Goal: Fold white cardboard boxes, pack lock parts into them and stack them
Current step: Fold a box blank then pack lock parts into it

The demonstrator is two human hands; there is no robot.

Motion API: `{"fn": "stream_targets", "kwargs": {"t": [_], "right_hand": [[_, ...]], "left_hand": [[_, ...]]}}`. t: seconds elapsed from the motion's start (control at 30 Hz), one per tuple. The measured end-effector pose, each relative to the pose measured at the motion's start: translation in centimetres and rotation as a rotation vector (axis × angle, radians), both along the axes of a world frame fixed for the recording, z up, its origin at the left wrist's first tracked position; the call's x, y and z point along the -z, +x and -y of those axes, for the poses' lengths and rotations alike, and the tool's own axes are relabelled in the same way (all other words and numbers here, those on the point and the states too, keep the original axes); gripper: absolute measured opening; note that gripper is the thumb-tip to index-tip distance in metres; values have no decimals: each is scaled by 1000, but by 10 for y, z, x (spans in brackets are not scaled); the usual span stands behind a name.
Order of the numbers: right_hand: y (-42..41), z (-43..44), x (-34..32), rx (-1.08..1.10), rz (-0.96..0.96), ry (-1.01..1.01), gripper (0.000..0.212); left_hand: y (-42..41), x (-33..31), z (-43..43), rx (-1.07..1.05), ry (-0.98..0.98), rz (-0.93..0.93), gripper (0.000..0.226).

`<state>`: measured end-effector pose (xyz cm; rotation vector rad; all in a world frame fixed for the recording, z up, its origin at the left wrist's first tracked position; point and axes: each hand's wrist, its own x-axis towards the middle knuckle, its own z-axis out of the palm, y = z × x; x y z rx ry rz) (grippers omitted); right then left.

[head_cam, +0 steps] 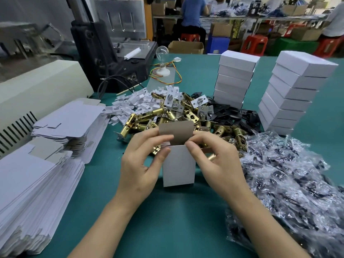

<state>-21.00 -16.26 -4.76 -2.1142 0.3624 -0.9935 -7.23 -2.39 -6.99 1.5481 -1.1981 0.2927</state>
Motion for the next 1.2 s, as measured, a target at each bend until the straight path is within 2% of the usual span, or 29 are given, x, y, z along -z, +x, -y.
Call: {"fn": "stream_targets", "kwargs": {"t": [0.1, 0.17, 0.3, 0.47, 0.53, 0.6, 0.73, 0.8, 0.87, 0.93, 1.1, 1.2], "right_hand": [[-2, -1, 0, -11, -5, 42, 12], [-3, -1, 0, -11, -11, 51, 12], [-3, -3, -2, -35, -6, 118, 14], [-5, -4, -4, -47, 75, 294, 24], [-5, -7, -5, -93, 126, 362, 23], [-6, -9, -7, -144, 144, 380, 22], [-9, -8, -10, -225, 85, 364, 19], [-9, -6, -10, -234, 62, 376, 16], [-9, -5, -8, -248, 48, 383, 12], [-9, -4, -7, -251, 33, 373, 15], [-8, -5, -5, -196, 18, 286, 20], [-9, -7, -6, -184, 37, 302, 18]], "left_hand": [[-4, 0, -1, -27, -35, -105, 59], [-4, 1, -1, -27, -24, -117, 69], [1, -2, -2, 37, -39, -2, 35], [2, 0, -1, 114, -42, -36, 14], [1, 0, -3, 131, -27, -95, 16], [-1, -1, -5, 129, -13, -139, 28], [-4, -4, -7, 145, -6, -206, 50], [-5, -4, -7, 140, 2, -242, 45], [-5, -5, -5, 138, 1, -267, 31], [-6, -6, -5, 153, 0, -285, 22], [-5, -7, -5, 154, 24, -242, 20], [-6, -9, -5, 151, 11, -253, 17]]}}
